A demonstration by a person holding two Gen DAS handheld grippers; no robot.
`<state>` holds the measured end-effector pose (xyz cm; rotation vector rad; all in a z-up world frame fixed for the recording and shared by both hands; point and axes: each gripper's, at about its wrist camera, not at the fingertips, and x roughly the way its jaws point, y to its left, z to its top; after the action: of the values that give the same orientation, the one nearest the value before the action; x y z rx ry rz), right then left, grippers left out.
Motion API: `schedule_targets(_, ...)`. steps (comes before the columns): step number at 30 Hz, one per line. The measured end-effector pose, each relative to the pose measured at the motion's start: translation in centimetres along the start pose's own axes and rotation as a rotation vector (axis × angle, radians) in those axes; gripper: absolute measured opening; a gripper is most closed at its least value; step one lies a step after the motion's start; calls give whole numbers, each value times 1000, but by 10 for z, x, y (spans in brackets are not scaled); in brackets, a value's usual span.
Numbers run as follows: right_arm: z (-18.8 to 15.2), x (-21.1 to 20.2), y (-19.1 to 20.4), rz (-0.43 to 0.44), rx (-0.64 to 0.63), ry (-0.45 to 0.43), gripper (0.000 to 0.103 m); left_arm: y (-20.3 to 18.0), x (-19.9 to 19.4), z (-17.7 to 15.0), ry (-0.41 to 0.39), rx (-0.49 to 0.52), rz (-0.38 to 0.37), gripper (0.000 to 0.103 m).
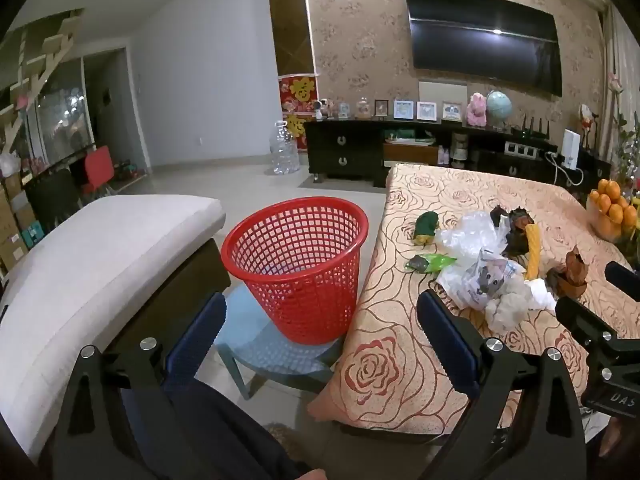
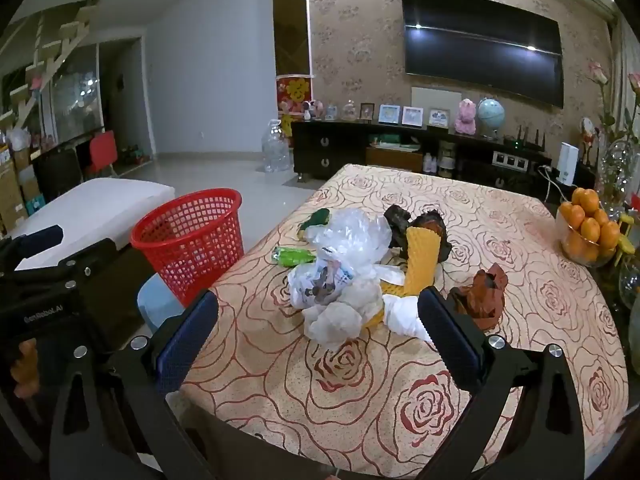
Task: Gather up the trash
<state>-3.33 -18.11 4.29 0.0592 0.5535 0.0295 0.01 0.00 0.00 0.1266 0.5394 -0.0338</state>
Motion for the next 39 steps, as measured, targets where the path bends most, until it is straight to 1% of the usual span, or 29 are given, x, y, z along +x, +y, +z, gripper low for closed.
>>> schedule_targets(6,0,-1,2,12,1,-14,97,0,0,0,-3,-4,-3,93)
schedule_targets(8,1,1,3,11,-12,-2,97,0,0,0,-4,-7,-4,93)
schedule_targets(13,1,1,6,9,-23,-4,97,0,0,0,-5,-10,-7,93)
schedule_targets(39,1,1,7,11,-23,-4,97,0,0,0,-2,-10,-7,93)
